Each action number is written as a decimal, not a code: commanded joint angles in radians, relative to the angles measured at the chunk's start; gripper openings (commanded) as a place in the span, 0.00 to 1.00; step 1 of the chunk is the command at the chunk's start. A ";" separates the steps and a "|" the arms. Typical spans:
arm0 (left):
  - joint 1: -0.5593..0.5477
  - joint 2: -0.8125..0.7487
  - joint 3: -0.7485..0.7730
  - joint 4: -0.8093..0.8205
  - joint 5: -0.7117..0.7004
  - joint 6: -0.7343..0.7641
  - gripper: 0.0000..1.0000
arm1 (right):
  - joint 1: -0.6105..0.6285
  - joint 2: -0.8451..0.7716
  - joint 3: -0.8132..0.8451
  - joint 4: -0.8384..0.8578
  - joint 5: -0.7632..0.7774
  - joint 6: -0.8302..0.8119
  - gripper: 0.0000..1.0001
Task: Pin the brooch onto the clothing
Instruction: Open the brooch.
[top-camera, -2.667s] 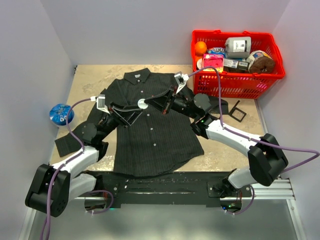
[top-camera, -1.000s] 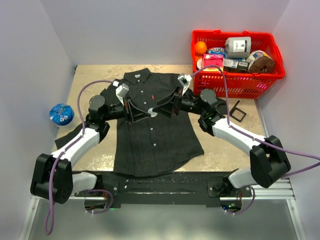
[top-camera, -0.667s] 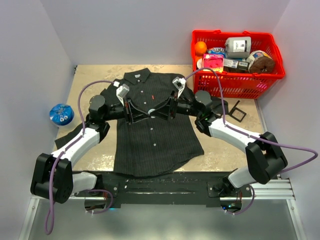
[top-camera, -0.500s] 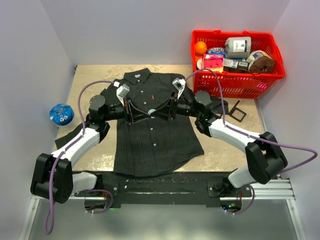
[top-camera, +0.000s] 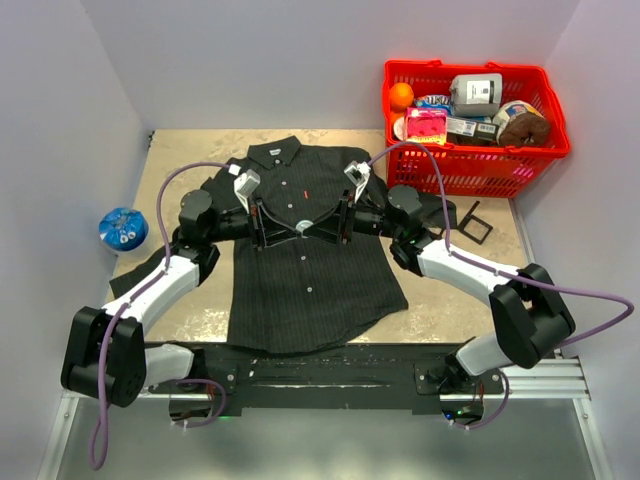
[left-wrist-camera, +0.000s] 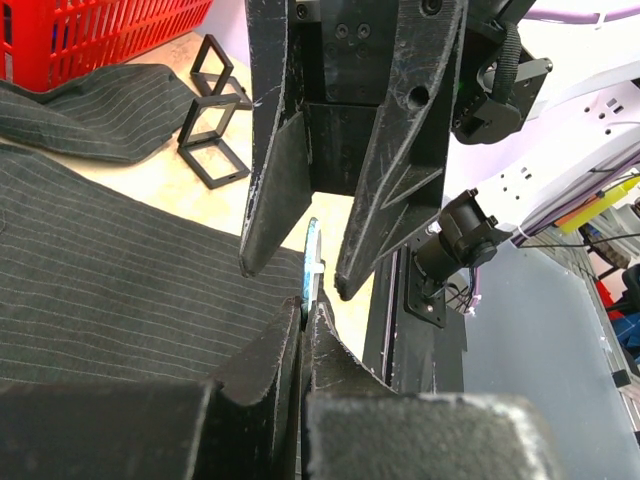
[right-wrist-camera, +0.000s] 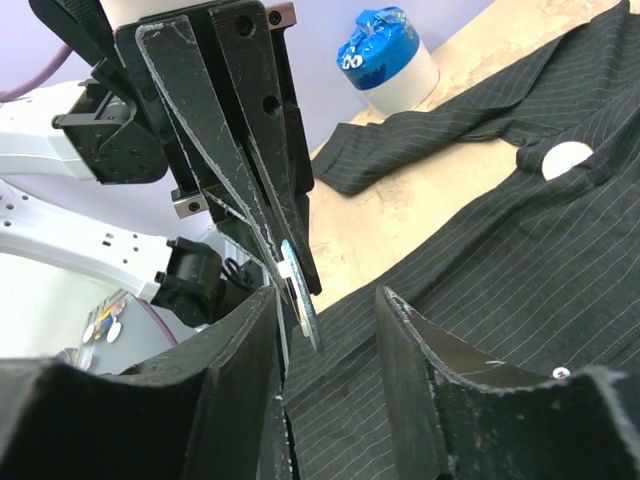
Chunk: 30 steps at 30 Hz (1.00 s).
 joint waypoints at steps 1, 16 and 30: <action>0.009 -0.030 0.023 0.006 -0.002 0.021 0.00 | 0.004 -0.030 -0.010 0.058 -0.006 0.009 0.46; 0.009 -0.036 0.026 -0.011 -0.006 0.035 0.00 | 0.002 -0.004 -0.026 0.107 -0.013 0.046 0.33; 0.008 -0.027 0.019 0.012 -0.003 0.018 0.00 | 0.003 0.044 -0.007 0.078 -0.012 0.047 0.17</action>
